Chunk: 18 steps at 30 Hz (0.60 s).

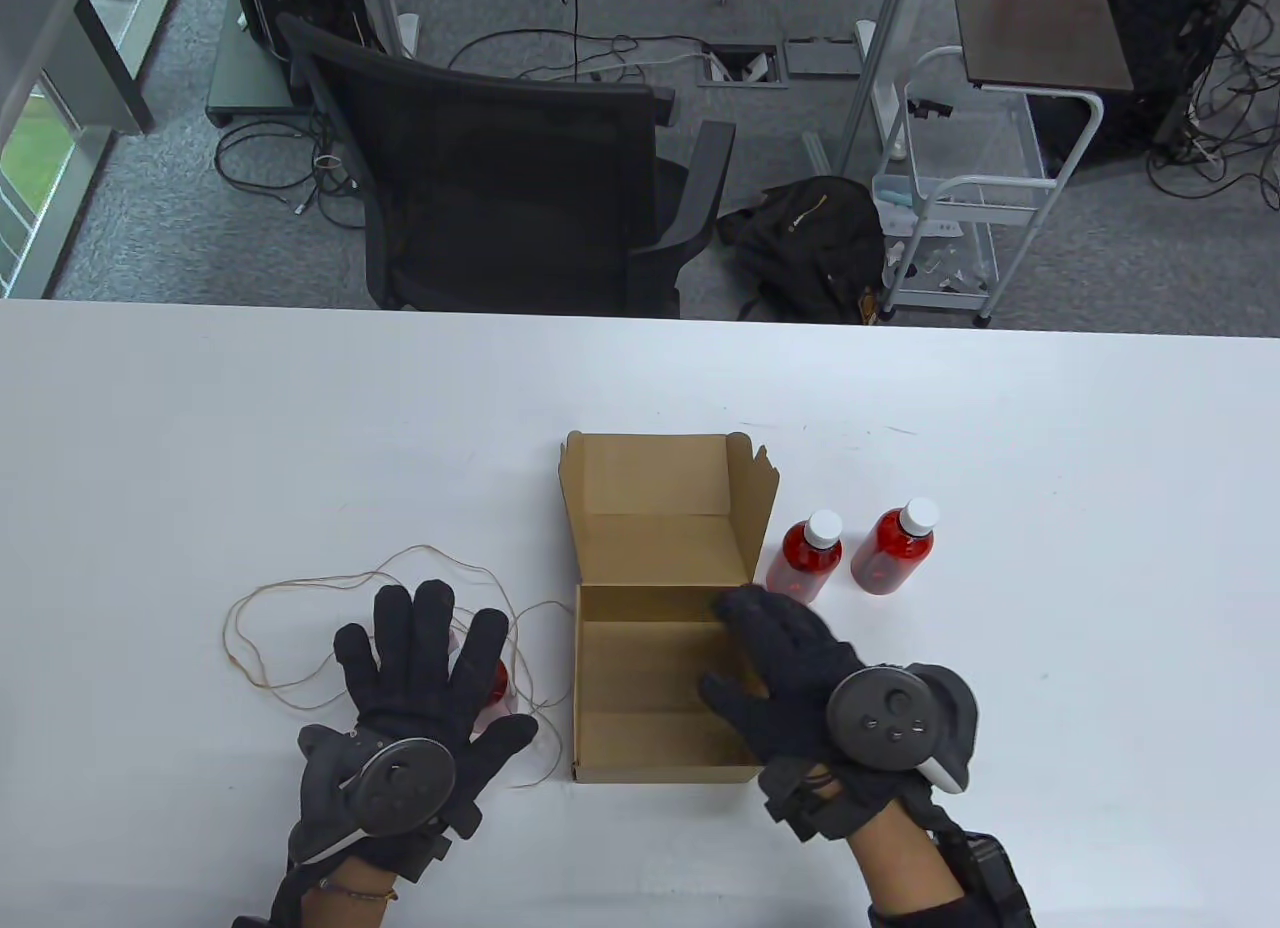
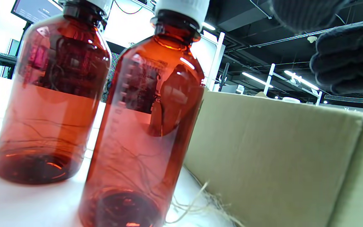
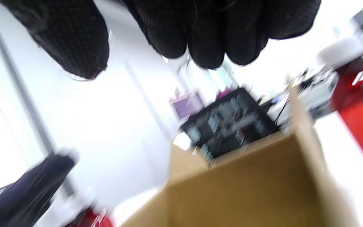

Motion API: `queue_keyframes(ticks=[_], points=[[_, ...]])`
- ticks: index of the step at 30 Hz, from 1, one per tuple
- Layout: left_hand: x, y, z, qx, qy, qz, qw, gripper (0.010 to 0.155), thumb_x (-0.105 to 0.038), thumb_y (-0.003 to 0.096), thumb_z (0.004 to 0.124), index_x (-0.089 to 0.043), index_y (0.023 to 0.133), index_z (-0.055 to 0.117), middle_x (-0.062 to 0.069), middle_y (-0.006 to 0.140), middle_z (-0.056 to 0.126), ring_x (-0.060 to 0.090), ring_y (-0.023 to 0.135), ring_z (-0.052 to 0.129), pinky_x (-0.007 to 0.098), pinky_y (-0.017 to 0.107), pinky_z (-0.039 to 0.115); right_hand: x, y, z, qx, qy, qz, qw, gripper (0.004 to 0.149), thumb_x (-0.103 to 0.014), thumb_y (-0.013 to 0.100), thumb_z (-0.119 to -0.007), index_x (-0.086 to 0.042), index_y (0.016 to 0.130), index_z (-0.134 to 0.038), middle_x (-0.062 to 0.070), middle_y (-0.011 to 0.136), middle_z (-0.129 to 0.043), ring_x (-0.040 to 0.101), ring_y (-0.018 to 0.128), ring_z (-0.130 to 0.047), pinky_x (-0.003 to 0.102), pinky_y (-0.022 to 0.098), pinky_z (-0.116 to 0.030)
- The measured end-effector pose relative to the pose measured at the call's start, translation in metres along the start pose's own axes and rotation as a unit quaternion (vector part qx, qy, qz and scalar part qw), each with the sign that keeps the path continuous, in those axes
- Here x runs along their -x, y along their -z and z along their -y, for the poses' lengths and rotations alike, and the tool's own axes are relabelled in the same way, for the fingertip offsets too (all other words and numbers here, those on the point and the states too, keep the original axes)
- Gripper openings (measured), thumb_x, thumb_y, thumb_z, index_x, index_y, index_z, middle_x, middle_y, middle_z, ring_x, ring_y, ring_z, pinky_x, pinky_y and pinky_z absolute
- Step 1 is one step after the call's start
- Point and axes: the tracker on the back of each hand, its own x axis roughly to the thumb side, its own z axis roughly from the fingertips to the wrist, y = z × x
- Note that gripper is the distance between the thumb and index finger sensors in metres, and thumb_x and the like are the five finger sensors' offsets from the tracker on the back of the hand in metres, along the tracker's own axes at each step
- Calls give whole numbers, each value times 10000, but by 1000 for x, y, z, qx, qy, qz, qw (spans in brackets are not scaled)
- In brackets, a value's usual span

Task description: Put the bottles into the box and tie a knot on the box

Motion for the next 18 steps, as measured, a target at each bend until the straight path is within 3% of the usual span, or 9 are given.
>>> queue_keyframes(ticks=[2, 6, 9, 12, 14, 18], points=[[0, 0, 0, -2, -1, -1, 1000, 966, -691, 492, 678, -327, 1196, 125, 215, 1232, -84, 568, 1049, -83, 793, 617, 75, 19, 5, 15, 47, 24, -41, 998, 839, -472, 448, -864, -68, 1081, -491, 247, 1106, -472, 524, 946, -447, 645, 673, -425], [0, 1, 0, -2, -3, -1, 1000, 968, -691, 492, 678, -334, 1191, 112, 214, 1230, -88, 566, 1049, -84, 794, 617, 75, 59, 8, 27, 72, 40, -134, 988, 992, -468, 446, -874, -26, 1085, -258, 283, 1116, -191, 564, 934, -152, 667, 657, -236], [0, 1, -1, -2, -3, 0, 1000, 971, -692, 491, 678, -336, 1190, 106, 214, 1230, -90, 566, 1049, -87, 794, 617, 73, 92, 7, 27, 98, 45, -186, 977, 1032, -463, 447, -875, -43, 1073, -171, 271, 1100, -85, 552, 920, -71, 665, 650, -191], [0, 2, -2, -6, -4, 2, 1000, 968, -692, 493, 678, -337, 1189, 106, 213, 1229, -91, 565, 1049, -87, 793, 617, 71, 124, 5, 23, 116, 63, -252, 959, 1049, -480, 446, -869, -35, 1065, -148, 279, 1094, -88, 555, 920, -92, 663, 649, -211], [0, 3, -2, -8, -5, 2, 1000, 972, -693, 492, 677, -336, 1189, 102, 213, 1229, -95, 565, 1048, -90, 794, 617, 70, 139, 4, 17, 139, 124, -279, 942, 1044, -462, 448, -879, -45, 1061, -144, 277, 1093, -99, 551, 921, -99, 658, 651, -215], [0, 4, -2, -5, -3, 4, 1000, 970, -692, 492, 678, -339, 1189, 103, 210, 1229, -97, 564, 1049, -93, 794, 616, 67, 161, 6, 5, 163, 131, -320, 924, 1024, -471, 440, -883, -44, 1070, -198, 281, 1097, -186, 555, 928, -168, 654, 654, -263]])
